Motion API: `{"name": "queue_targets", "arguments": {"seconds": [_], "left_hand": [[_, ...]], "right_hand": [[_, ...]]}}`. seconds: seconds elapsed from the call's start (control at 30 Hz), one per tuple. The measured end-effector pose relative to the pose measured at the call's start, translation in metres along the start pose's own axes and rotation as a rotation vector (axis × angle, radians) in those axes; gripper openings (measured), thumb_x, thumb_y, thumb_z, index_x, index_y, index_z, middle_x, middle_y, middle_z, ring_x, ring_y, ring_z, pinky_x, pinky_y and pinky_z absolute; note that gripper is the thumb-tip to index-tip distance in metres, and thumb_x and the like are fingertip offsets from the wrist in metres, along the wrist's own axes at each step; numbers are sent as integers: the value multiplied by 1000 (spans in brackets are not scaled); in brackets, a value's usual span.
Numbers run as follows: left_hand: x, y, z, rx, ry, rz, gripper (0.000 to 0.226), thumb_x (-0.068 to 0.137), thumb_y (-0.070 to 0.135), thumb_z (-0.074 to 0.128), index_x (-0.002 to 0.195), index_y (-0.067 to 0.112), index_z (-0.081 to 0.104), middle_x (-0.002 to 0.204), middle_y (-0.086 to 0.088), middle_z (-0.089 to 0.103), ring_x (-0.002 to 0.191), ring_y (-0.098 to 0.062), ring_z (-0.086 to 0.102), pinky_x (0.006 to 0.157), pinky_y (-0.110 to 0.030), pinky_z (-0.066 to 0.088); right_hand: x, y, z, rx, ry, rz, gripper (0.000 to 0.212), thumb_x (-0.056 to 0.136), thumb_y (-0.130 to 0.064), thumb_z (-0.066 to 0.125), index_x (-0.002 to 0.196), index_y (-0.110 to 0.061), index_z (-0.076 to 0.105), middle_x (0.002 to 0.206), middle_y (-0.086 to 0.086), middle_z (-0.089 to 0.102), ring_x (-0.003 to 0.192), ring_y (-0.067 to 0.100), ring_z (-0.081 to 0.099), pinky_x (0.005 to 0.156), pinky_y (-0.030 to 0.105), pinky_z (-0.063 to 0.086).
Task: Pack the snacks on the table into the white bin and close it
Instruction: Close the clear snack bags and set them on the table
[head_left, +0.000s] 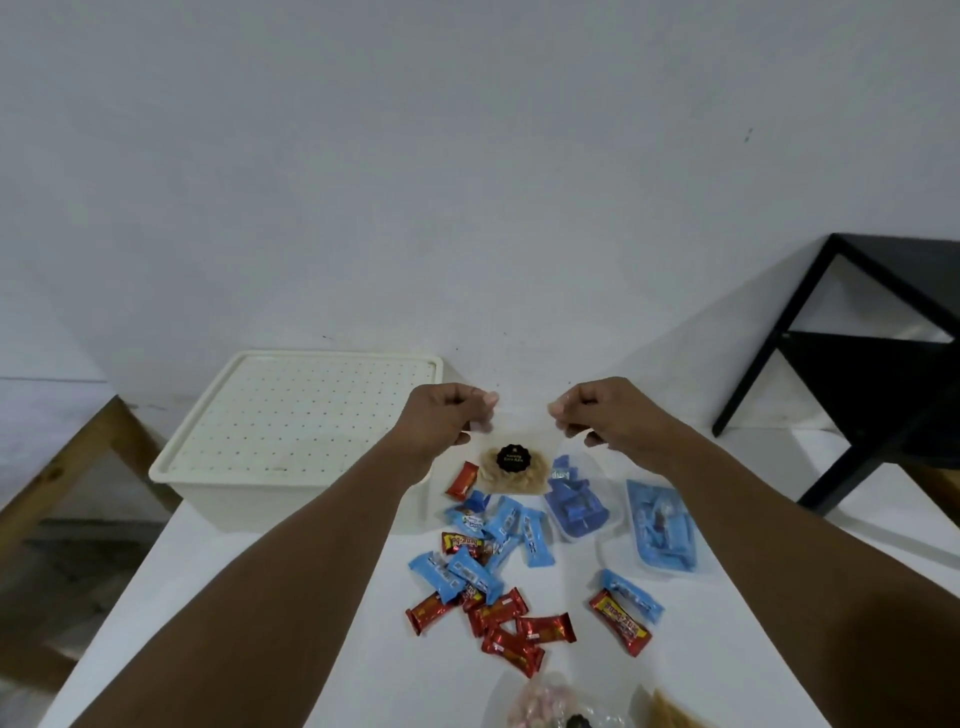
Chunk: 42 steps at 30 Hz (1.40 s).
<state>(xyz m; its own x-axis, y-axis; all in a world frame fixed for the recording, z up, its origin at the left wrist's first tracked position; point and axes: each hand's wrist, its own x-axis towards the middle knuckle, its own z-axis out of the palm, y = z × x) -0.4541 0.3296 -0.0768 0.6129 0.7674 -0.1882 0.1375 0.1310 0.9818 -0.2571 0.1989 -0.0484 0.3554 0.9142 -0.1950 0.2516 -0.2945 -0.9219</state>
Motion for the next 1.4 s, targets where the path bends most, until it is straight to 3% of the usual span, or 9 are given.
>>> {"name": "queue_targets", "arguments": {"seconds": [0.2, 0.37, 0.6, 0.8, 0.87, 1.03, 1.17, 1.27, 1.4], "left_hand": [[-3, 3, 1, -70, -62, 8, 13, 87, 15, 74, 93, 4, 73, 85, -12, 74, 84, -21, 70, 79, -30, 54], [-7, 15, 7, 46, -67, 62, 15, 94, 20, 66, 97, 5, 70, 82, -5, 74, 80, -12, 71, 77, -28, 52], [-16, 31, 10, 110, -84, 59, 29, 88, 33, 72, 104, 8, 71, 83, -2, 72, 77, -11, 68, 73, -28, 49], [-18, 43, 11, 167, -75, 139, 13, 89, 27, 71, 92, 14, 71, 81, -1, 67, 73, -10, 62, 68, -25, 43], [-20, 47, 12, 175, -86, 142, 13, 89, 27, 72, 92, 14, 72, 80, -1, 69, 72, -9, 64, 68, -26, 44], [-22, 47, 11, 26, -65, 104, 26, 84, 32, 76, 98, 10, 73, 85, -2, 75, 79, -12, 73, 77, -32, 49], [-20, 50, 7, -28, -3, 136, 16, 84, 24, 77, 83, 11, 68, 88, -1, 76, 79, -14, 70, 74, -32, 49], [-19, 52, 6, -54, 10, 151, 23, 86, 21, 75, 69, 17, 60, 100, -7, 77, 83, -13, 70, 75, -31, 49], [-20, 51, 5, -52, -39, 138, 19, 86, 24, 75, 74, 15, 64, 96, -8, 76, 85, -18, 72, 75, -34, 47]], "right_hand": [[-6, -7, -1, 84, 56, -71, 14, 87, -16, 70, 76, -13, 63, 71, 5, 64, 68, 13, 55, 61, 25, 39], [-12, -12, 9, 56, 40, -76, 18, 90, -32, 67, 87, -14, 69, 78, 0, 65, 72, 10, 58, 65, 25, 42], [-12, -30, 11, -38, 123, -194, 20, 88, -25, 69, 81, -6, 70, 67, 3, 65, 63, 10, 56, 64, 24, 42], [-17, -36, 17, 45, 79, -155, 22, 87, -28, 71, 93, -7, 73, 75, 3, 65, 68, 10, 58, 63, 24, 44], [-17, -35, 18, 46, 99, -174, 18, 86, -27, 73, 86, -9, 73, 74, 3, 64, 67, 11, 56, 62, 22, 44], [-15, -44, 12, 51, 181, -226, 15, 83, -23, 76, 80, -9, 73, 70, 5, 64, 62, 9, 55, 55, 13, 43], [-19, -44, 5, 111, 161, -177, 19, 82, -29, 77, 88, -11, 77, 72, 4, 68, 67, 10, 59, 62, 22, 44], [-20, -40, 4, 255, 141, -106, 17, 84, -28, 75, 93, -13, 75, 81, 3, 73, 75, 11, 64, 71, 29, 43], [-23, -41, 2, 191, 202, -129, 25, 86, -25, 74, 98, -4, 73, 85, 4, 75, 75, 8, 64, 69, 26, 43]]}}
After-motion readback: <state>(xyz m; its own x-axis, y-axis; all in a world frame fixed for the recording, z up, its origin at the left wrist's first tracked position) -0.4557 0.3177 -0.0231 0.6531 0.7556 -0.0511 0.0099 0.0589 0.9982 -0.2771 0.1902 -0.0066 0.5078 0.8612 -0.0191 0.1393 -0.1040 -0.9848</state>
